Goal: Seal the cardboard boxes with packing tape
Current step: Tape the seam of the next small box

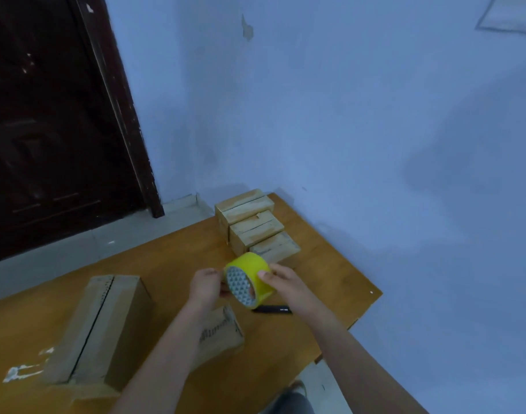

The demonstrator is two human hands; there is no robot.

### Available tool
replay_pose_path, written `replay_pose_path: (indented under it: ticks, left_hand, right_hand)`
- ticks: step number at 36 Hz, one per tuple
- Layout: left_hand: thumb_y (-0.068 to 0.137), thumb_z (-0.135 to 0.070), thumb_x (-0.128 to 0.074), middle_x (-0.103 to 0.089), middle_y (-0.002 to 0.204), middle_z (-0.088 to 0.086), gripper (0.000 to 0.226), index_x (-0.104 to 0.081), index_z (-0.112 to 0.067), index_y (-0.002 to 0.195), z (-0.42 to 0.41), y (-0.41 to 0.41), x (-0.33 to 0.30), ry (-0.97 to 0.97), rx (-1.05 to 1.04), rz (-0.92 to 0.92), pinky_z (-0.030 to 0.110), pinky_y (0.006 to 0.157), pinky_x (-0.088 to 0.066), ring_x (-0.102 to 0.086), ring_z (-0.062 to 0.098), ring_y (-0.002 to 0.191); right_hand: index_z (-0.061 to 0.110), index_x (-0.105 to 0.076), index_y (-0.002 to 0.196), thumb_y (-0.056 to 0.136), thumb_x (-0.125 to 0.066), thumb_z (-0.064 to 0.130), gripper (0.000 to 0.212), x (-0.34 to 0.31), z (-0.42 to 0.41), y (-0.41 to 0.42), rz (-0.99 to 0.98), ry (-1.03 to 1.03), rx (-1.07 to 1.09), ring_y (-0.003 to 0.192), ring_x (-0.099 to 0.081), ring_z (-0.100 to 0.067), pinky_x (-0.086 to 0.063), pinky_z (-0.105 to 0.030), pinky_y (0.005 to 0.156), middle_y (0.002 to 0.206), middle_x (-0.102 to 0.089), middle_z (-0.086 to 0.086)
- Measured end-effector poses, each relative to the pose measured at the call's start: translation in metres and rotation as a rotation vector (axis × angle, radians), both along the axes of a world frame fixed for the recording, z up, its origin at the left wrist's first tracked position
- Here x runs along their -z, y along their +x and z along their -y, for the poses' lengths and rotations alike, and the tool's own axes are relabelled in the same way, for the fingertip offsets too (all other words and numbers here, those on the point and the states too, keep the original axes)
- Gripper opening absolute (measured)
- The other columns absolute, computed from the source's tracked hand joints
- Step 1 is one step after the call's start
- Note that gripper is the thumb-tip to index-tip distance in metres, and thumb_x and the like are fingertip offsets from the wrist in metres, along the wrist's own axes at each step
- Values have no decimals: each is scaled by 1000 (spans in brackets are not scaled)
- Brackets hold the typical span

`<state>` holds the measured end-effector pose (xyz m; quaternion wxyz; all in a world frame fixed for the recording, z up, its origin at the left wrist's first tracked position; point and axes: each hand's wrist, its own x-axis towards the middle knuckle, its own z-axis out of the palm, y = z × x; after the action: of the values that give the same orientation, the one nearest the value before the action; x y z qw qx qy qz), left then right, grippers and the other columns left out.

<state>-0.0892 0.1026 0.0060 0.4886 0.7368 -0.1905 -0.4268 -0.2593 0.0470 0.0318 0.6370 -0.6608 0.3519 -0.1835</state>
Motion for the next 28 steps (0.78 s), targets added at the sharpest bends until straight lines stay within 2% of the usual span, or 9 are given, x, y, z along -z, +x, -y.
replay_pose_path:
  ticks: [2, 4, 6, 8, 11, 17, 22, 25, 28]
  left_hand:
    - [94, 1, -46, -56, 67, 17, 25, -52, 1, 70, 1, -1, -7, -7, 24, -10, 15, 30, -34, -53, 28, 58]
    - [93, 5, -46, -55, 65, 15, 31, -50, -2, 63, 5, 2, -10, -13, 53, 6, 14, 27, -30, -53, 28, 58]
    - [90, 9, -46, -55, 64, 15, 29, -52, -1, 63, 9, 5, -10, 0, 63, 35, 19, 35, -43, -55, 28, 57]
    - [86, 11, -47, -58, 64, 16, 27, -55, 1, 62, 15, 9, -8, 30, 69, 87, 37, 56, -57, -59, 28, 56]
    - [84, 3, -51, -61, 61, 16, 27, -61, -1, 59, 17, 8, -8, 57, 121, 194, 45, 72, -54, -63, 32, 65]
    - [92, -23, -62, -66, 63, 4, 33, -61, -8, 62, 20, 18, 3, 86, 85, 234, 30, 69, -46, -63, 23, 68]
    - [94, -26, -58, -65, 68, 4, 36, -58, -11, 62, 20, 30, 16, 130, 139, 282, 30, 70, -46, -65, 23, 75]
    - [93, -24, -59, -65, 70, 11, 38, -56, -10, 58, 17, 32, 33, 135, 234, 293, 30, 67, -42, -62, 28, 75]
    - [93, -32, -59, -65, 75, 19, 39, -63, -3, 67, 10, 35, 47, 160, 291, 296, 30, 63, -39, -59, 28, 70]
  right_hand:
    - [9, -66, 92, 95, -54, 28, 23, 0, -1, -1, 9, -33, -3, 80, -63, -9, -47, -23, 76, 82, -66, 5]
    - [13, -64, 84, 95, -55, 25, 19, 0, -2, -2, 21, -42, 2, 76, -62, -9, -47, -23, 73, 77, -64, 7]
    - [16, -61, 80, 95, -54, 24, 19, 1, -7, -2, 23, -55, 18, 74, -60, -9, -46, -22, 70, 73, -62, 8]
    - [17, -60, 79, 96, -53, 24, 20, 4, -13, -1, 34, -51, 44, 72, -60, -8, -46, -21, 69, 72, -61, 9]
    - [10, -60, 82, 95, -54, 24, 20, 7, -17, 1, 44, -10, 76, 73, -61, -11, -50, -25, 68, 76, -61, 1]
    - [18, -44, 64, 85, -60, 41, 35, 17, -20, -2, -164, -11, 48, 60, -42, -16, -32, -30, 61, 64, -39, -2]
    - [15, -57, 80, 95, -50, 39, 29, 42, -37, -4, -416, 72, -27, 68, -57, -9, -44, -20, 63, 77, -59, 1]
    - [3, -61, 85, 86, -53, 57, 55, 54, -46, -7, -439, 43, 0, 78, -64, -30, -53, -40, 73, 83, -63, -18]
    - [15, -40, 64, 91, -53, 47, 45, 60, -48, -17, -455, 54, 26, 59, -42, -19, -33, -33, 59, 60, -37, -3]
